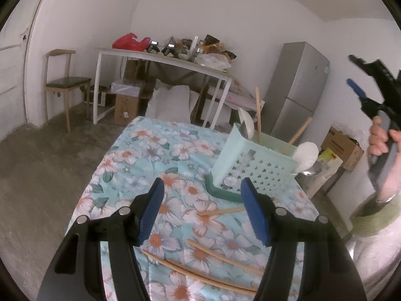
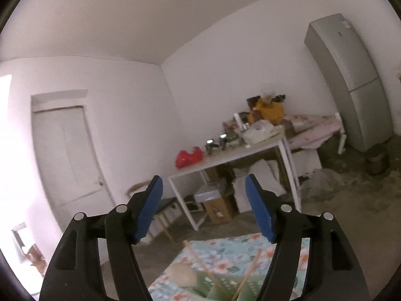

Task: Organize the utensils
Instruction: 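Lower the open left gripper back to the chopsticks on the cloth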

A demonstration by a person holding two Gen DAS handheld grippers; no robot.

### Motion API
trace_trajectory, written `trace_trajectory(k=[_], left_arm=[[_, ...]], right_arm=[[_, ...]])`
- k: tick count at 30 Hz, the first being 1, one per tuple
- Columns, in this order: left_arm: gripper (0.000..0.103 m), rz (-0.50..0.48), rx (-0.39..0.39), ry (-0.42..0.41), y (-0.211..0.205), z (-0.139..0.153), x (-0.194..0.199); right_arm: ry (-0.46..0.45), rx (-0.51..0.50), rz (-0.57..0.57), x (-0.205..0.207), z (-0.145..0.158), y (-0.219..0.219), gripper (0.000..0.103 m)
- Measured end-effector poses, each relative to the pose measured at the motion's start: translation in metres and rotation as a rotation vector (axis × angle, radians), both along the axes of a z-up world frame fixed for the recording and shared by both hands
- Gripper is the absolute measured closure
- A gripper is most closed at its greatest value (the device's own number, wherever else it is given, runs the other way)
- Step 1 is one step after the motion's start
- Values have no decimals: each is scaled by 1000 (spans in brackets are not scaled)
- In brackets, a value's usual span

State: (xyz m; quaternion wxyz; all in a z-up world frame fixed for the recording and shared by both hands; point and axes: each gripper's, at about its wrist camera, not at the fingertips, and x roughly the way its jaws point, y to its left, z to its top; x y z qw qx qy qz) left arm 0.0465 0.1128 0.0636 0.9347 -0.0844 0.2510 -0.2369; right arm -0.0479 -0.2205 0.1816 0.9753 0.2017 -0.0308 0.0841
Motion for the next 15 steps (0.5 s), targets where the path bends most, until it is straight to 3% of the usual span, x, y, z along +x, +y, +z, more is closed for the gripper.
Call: trace_trajectory(k=[3,7,10,15], left_arm=[[41,-21,8,23,0,-4,-4],[39,-56,44,85,-1,-16,-15],[38,-81,78,137,-3,-32,-24],[38,-108,93,275,-12,-63,-29]], right_arm=[[20,-7,90,-14,-2,1,37],[150,-67,206,-15,-28,19,37],[324,-107,303,-6,-72,37,37],[766,-110,344,23,-185,66,37]])
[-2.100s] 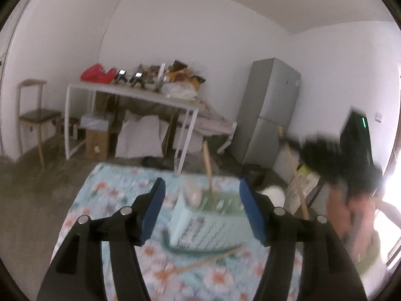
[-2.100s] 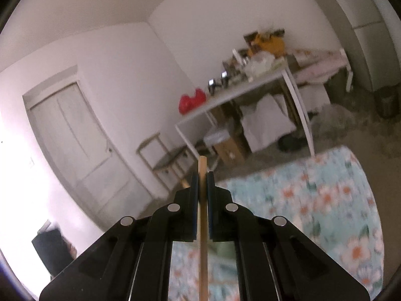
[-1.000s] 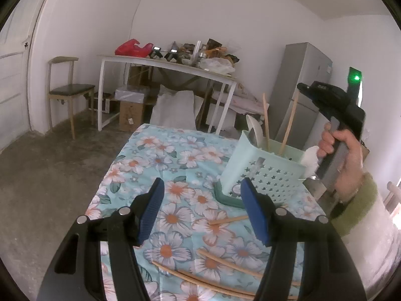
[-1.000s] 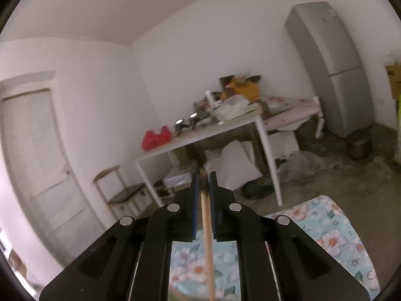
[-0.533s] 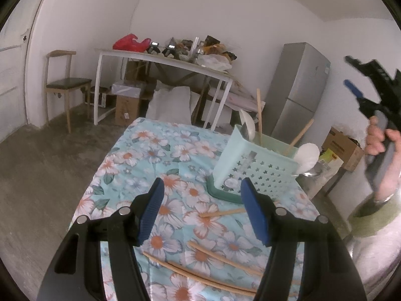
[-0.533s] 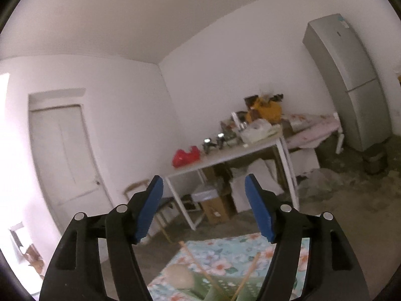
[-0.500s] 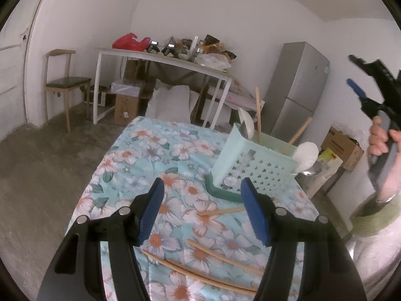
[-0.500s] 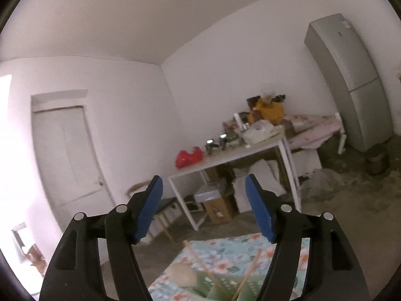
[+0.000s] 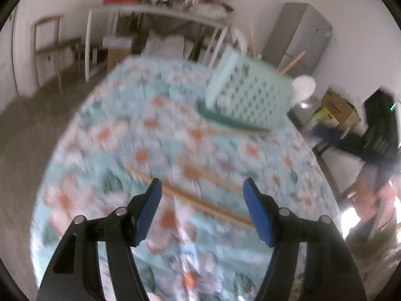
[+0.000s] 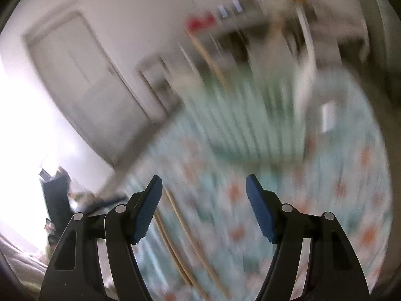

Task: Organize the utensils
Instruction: 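Lower the open left gripper back to the chopsticks on the cloth, then close the left gripper on a chopstick while the right gripper grasps another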

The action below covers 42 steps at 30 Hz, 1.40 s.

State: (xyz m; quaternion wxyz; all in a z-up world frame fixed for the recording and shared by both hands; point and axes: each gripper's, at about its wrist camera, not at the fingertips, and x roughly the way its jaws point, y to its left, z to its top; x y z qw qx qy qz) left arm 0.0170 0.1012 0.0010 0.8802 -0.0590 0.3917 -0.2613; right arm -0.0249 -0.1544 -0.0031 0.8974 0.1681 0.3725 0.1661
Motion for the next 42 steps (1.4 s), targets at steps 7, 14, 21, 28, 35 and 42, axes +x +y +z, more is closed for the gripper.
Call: trace_trajectory(k=[7,14,21,28,35,42], left_arm=[[38,-12,-87,175,-7,-25,6],[70,55,-252,378,3,-49,25],[90,121,-381,457,19,-63,32],[94,113,-361,459,21,-57,27],[103,117,-224,472,30,-48,16],[103,151,-275,457,45,-46,13]], right_arm=[[178,34,-78,7,-63,3,37],[174,77,-94,-5,-71,1,37],[165,89,-89,-16,-73,-10,37],[165,106,-92,-19,-73,-14,37],[160,100,-94,-21,-73,-16,37],[165,90,-89,-17,-73,-15,37]])
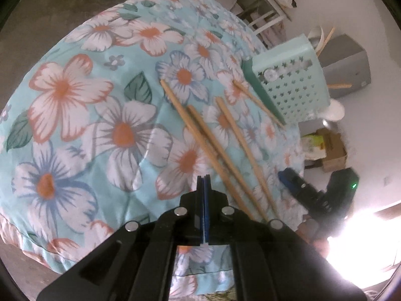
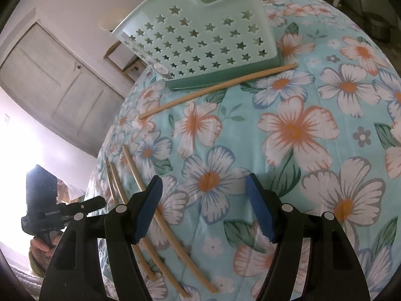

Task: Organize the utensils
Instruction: 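Close the left gripper on a chopstick while the right gripper grasps another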

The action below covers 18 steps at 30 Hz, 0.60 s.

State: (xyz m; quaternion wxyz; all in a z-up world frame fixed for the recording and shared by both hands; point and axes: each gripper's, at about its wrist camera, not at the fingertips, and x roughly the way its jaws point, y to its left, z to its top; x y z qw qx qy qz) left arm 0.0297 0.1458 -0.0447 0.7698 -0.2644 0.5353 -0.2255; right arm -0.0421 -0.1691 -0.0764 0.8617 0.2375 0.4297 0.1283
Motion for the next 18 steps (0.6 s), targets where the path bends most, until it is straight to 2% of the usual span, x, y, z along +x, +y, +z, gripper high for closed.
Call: trace_trajectory(k=[1,4,5,9,12,18], left_arm=[[101,3,-25,-6,1,1,1],[86,16,-51,-21,0,5,9],[85,17,-53,-20,-2,5,13],[85,48,-38,11,-11,-6,31],[89,81,-68,43,-12,-15,37],[90,69,-69,34,-4,-13,30]], right_arm=[[1,-2,1,1,0,1,37],[1,-11,0,3,0,4,37],[0,-13,-1,3,0,5,37],[0,-20,-3,5,-1,7,37],[1,-25,-2,5,-1,8,37],[1,-19,-2,7,-2,8,37]])
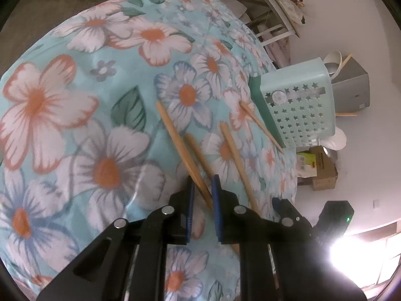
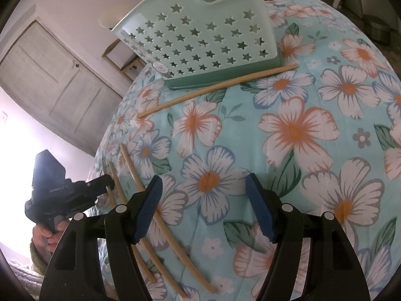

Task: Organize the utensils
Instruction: 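Close the left gripper on a chopstick while the right gripper grasps another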

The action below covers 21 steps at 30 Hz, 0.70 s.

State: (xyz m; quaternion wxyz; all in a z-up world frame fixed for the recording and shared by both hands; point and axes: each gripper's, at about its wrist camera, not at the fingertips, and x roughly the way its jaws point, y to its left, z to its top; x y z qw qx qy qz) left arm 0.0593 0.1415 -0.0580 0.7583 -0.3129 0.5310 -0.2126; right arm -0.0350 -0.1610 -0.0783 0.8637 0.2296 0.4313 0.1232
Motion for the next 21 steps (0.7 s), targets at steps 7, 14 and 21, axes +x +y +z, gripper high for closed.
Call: trace_trajectory(k=[7,14,21], left_arm=[[90,-9,38,-7,13,4,-14],[89,-16,45,-7,15,2,-14],[89,-16,31,-9,19,-1,-18]], right_arm=[[-69,-8,59,-3,28,14,52],[-124,-82,375,14,44,106,65],[-86,-259,506,43,22,167,67]])
